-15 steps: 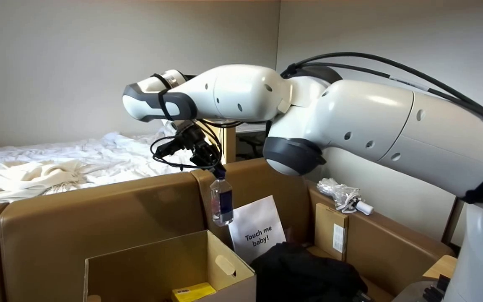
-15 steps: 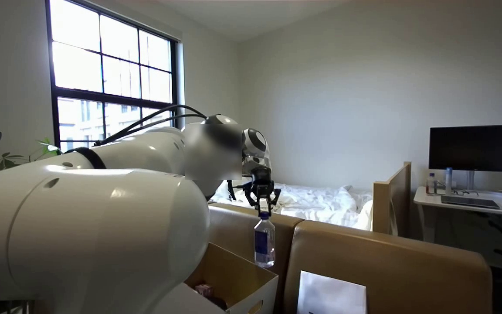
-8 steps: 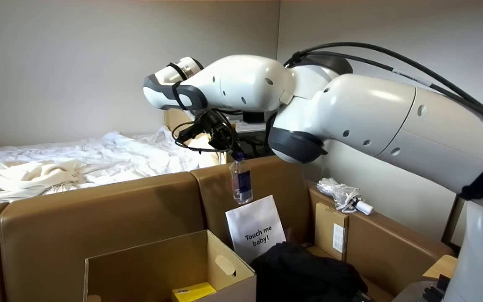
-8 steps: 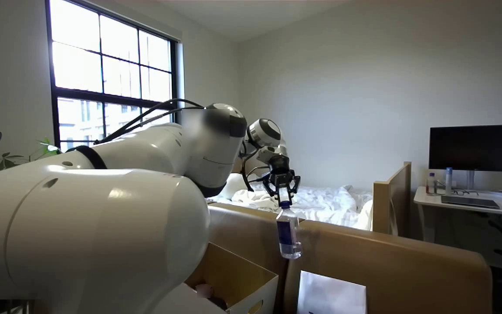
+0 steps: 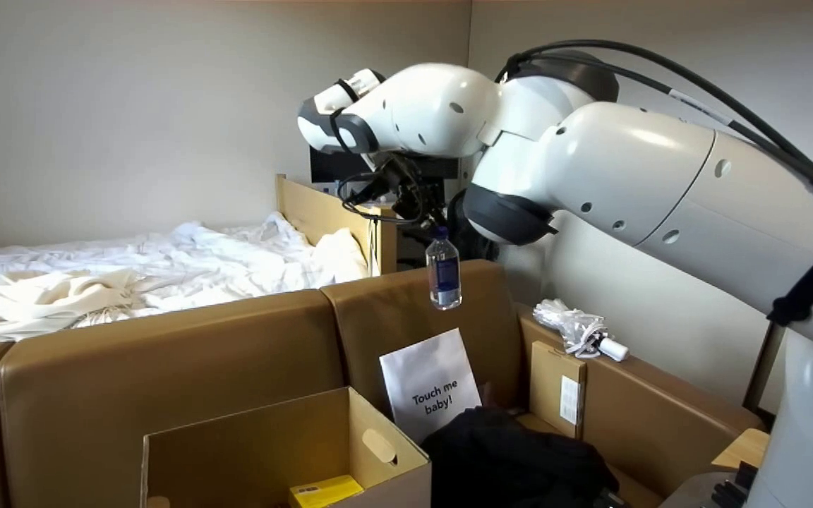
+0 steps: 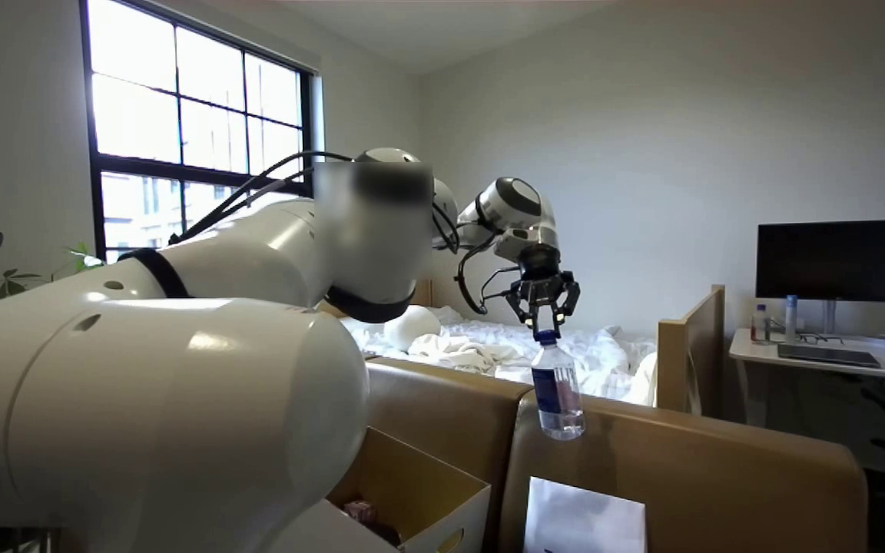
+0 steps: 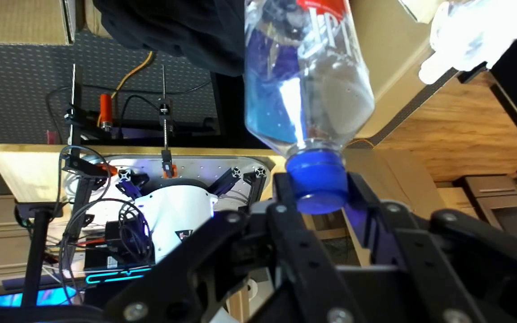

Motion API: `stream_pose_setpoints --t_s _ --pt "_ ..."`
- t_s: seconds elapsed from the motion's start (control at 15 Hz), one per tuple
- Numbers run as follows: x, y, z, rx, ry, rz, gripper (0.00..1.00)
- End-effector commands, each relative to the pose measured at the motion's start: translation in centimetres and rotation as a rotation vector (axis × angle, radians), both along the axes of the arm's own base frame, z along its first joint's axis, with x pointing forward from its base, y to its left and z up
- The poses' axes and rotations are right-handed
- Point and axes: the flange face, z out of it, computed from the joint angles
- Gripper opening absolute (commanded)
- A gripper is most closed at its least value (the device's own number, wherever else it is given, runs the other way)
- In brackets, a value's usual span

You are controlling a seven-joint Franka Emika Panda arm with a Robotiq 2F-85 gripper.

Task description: Remove the black cloth and bottle and put the on the sofa

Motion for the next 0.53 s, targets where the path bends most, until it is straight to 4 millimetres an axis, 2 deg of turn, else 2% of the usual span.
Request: stream_pose_setpoints --t_s 0.0,0.2,0.47 --pt "-2.0 -3.7 3.6 0.016 -0.082 -0.107 0.12" --pt "-3.1 -7.2 5.4 -0.009 -0.176 -0.178 0.12" --pt "-6.0 -11.7 4.5 0.031 -0.208 -0.307 0.12"
